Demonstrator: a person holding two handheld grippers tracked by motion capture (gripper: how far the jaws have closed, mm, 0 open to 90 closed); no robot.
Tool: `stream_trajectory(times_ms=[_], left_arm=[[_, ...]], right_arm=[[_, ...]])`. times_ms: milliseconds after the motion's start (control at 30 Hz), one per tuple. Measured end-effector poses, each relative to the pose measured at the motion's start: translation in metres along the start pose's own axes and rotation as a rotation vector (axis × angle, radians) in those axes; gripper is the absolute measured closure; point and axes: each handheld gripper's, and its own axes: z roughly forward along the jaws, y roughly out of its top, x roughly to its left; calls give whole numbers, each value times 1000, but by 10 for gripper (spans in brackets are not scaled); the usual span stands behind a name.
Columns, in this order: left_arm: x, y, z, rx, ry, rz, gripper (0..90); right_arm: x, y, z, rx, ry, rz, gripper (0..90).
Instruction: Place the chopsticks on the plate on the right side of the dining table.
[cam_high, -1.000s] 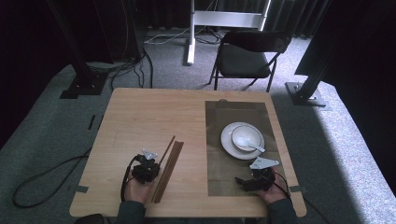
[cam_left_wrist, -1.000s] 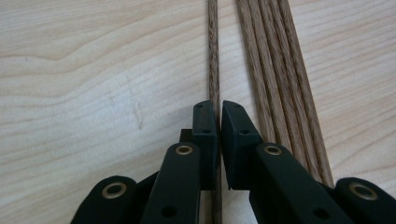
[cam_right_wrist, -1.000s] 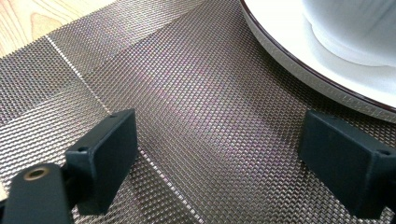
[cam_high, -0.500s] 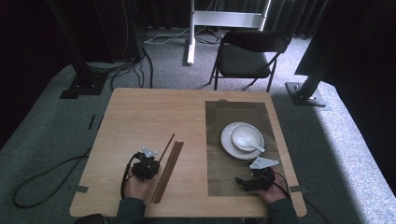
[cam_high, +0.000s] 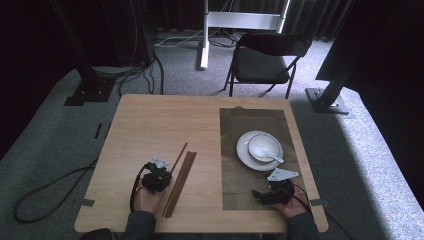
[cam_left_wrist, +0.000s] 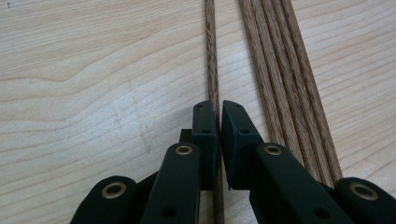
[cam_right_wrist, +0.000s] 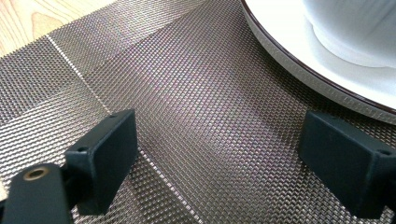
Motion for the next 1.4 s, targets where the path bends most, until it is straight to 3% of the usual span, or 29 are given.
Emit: stream_trajectory(times_ms=[700, 1033, 1400], left_arm=[[0, 2, 1, -1, 1, 12, 851], [3, 13, 9, 4, -4, 21, 852], [5, 20, 15, -25, 1, 38, 852]], right_arm=[[0, 0, 0, -2, -1, 3, 114], [0, 0, 0, -2, -1, 2, 113], [0, 0, 0, -2, -1, 4, 113]])
